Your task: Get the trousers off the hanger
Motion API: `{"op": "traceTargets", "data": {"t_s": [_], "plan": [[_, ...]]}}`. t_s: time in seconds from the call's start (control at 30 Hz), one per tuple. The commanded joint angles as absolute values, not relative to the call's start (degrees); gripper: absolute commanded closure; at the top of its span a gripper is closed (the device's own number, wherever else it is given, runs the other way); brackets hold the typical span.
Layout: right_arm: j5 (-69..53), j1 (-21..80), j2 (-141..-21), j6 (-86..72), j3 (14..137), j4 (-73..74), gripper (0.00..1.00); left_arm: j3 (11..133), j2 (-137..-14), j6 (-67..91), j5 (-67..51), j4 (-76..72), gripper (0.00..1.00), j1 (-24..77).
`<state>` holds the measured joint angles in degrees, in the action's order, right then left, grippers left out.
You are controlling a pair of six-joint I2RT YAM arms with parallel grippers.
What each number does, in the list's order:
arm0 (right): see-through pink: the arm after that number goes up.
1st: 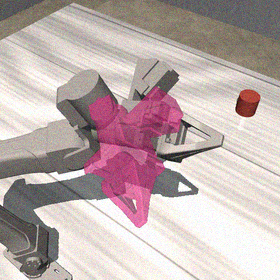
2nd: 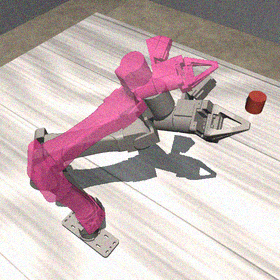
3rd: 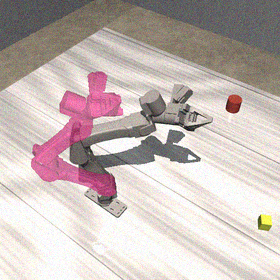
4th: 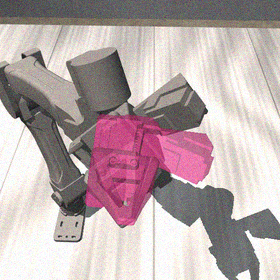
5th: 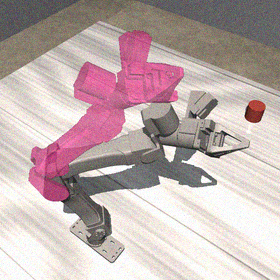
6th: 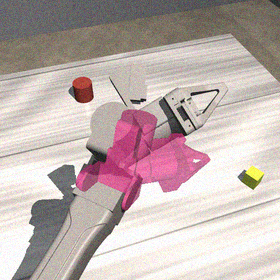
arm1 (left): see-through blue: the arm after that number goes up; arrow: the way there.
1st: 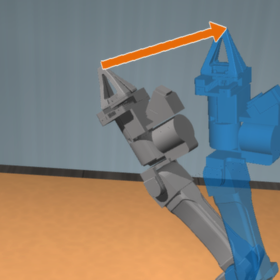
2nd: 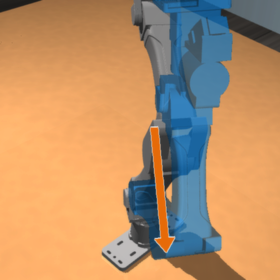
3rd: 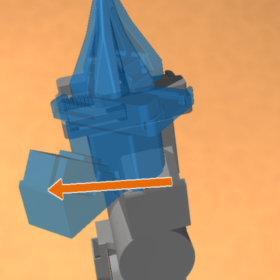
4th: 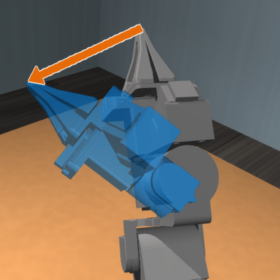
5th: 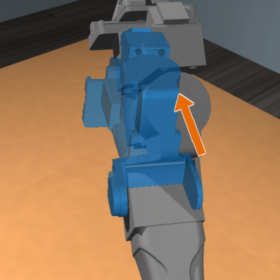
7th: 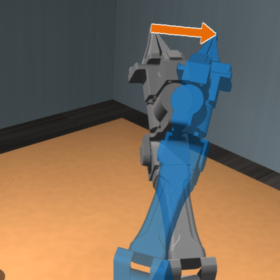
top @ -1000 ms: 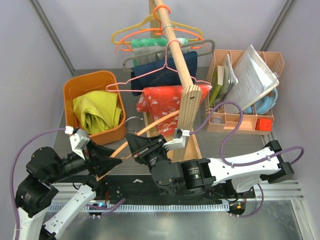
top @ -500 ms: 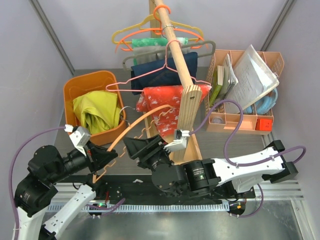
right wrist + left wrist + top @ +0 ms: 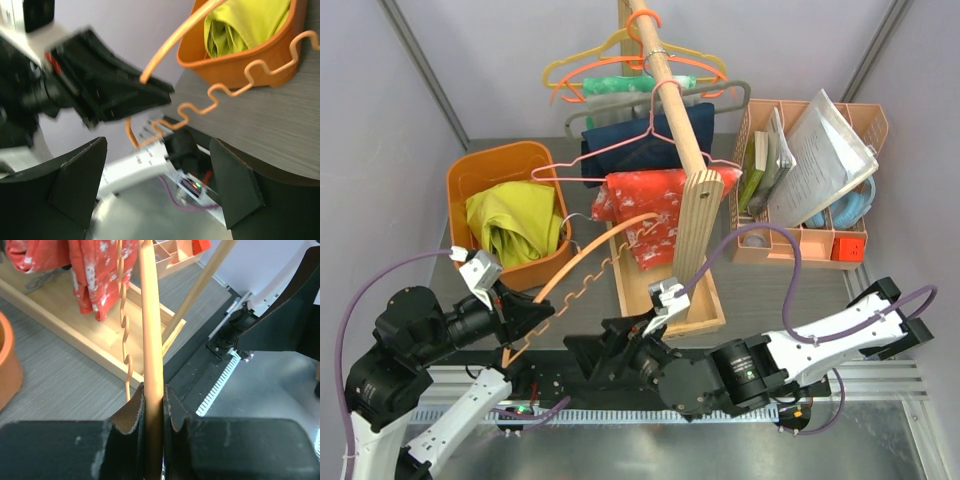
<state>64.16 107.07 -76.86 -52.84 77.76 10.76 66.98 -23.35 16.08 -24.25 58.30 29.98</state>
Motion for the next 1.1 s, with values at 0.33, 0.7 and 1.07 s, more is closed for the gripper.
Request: {"op": "traceTargets", "data": {"t_s": [0.33,0.7,1.07], "plan": [[58.3,122.1,-56.4,-19.4,63.6,16.7,0.13,75.0,-32.6,4.2,-40.0,55.2,1.00,29.8],[69.3,123.0,-46.7,-44.5,62.4,42.8,0.48,85.3,-45.8,-4.8,-41.9,57.0,1.00,29.8],[82.2,115.5,-46.5,-96.7,64.8,86.4,0.99,91.8,-51.9,-7.5,-41.4,56.1,1.00,29.8]]}}
